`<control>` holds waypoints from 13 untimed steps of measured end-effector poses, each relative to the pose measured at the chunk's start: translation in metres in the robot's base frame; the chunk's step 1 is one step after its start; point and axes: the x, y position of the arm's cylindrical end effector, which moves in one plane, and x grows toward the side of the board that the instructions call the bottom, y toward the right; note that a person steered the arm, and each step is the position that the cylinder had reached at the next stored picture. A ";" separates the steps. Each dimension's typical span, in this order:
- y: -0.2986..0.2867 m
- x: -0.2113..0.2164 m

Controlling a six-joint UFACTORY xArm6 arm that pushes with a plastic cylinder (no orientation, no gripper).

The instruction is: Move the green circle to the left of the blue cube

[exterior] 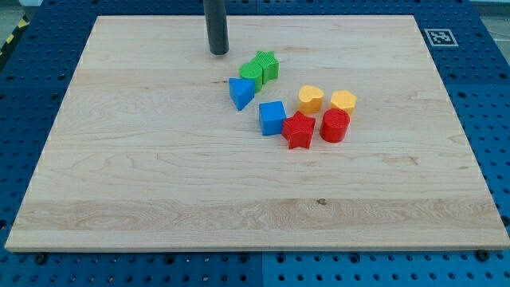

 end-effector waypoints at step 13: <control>0.002 0.113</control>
